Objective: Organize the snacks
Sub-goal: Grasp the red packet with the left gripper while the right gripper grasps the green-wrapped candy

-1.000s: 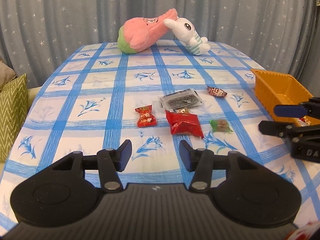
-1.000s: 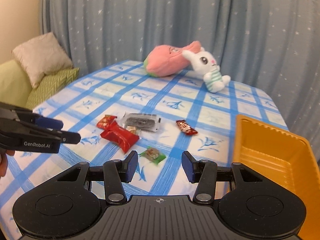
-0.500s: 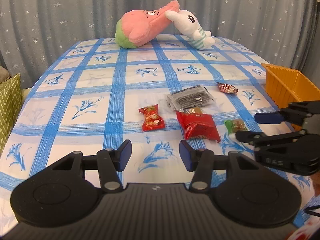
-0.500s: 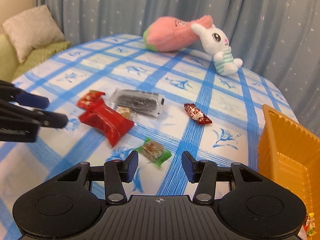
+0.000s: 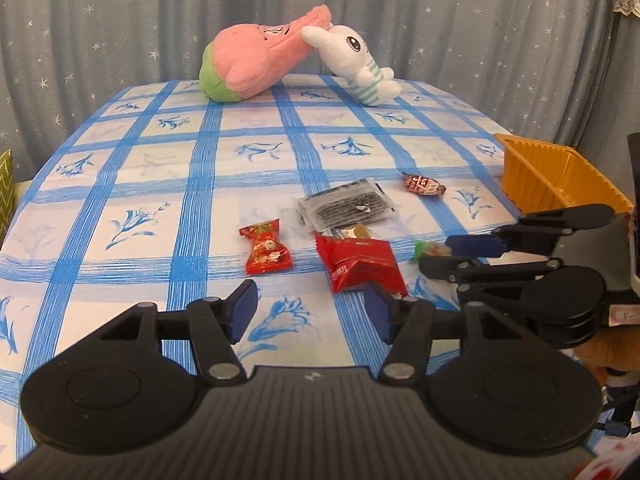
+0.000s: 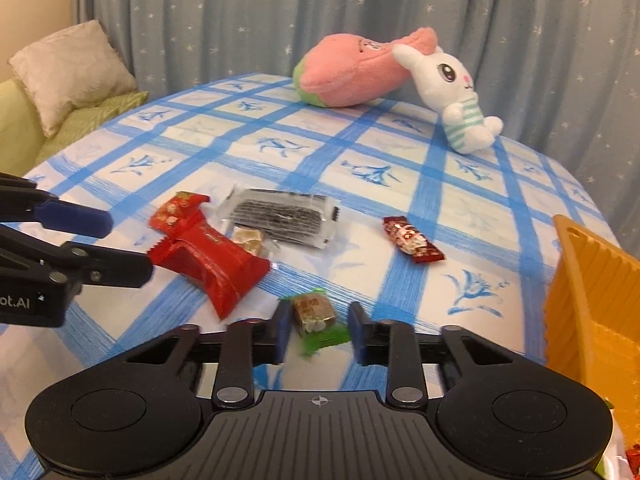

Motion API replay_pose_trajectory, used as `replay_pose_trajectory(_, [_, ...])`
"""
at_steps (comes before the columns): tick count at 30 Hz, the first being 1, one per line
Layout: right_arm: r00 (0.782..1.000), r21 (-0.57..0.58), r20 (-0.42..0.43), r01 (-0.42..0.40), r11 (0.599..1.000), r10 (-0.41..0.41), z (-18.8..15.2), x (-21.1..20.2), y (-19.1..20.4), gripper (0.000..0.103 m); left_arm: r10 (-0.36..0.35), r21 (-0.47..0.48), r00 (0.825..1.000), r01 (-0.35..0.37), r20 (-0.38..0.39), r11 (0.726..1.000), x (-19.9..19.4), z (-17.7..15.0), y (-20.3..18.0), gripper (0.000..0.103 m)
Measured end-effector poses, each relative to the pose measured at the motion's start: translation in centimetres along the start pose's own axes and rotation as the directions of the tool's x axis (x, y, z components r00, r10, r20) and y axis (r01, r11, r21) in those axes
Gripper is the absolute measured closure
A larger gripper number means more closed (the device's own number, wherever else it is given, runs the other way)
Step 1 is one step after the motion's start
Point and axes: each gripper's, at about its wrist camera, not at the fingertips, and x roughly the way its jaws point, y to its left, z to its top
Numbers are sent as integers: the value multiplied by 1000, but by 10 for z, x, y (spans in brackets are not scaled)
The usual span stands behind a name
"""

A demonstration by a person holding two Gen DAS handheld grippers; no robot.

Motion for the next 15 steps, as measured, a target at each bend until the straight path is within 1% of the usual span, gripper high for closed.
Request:
replay_pose_trajectory(2, [1000,23,-3,-4,1000,4,0,-1,-1,81,-6,-2,1000,6,3,1000,0,0,-1,41])
replay_pose_trajectory(4, [1000,59,6,1,998,-2,2,-6,-4,81,-7,-2,1000,7,1,1000,2,-1,-2,40])
replay_pose_trajectory(10, [998,128,34,44,991,-48,9,-23,-11,81,-19,2,1000,19,13,1000,7,1,-10,39])
replay_pose_trajectory(15, [997,165,44,62,984,-70,11,-31,-19,81,-28,-20,1000,29,14,999,18,7,-17,38])
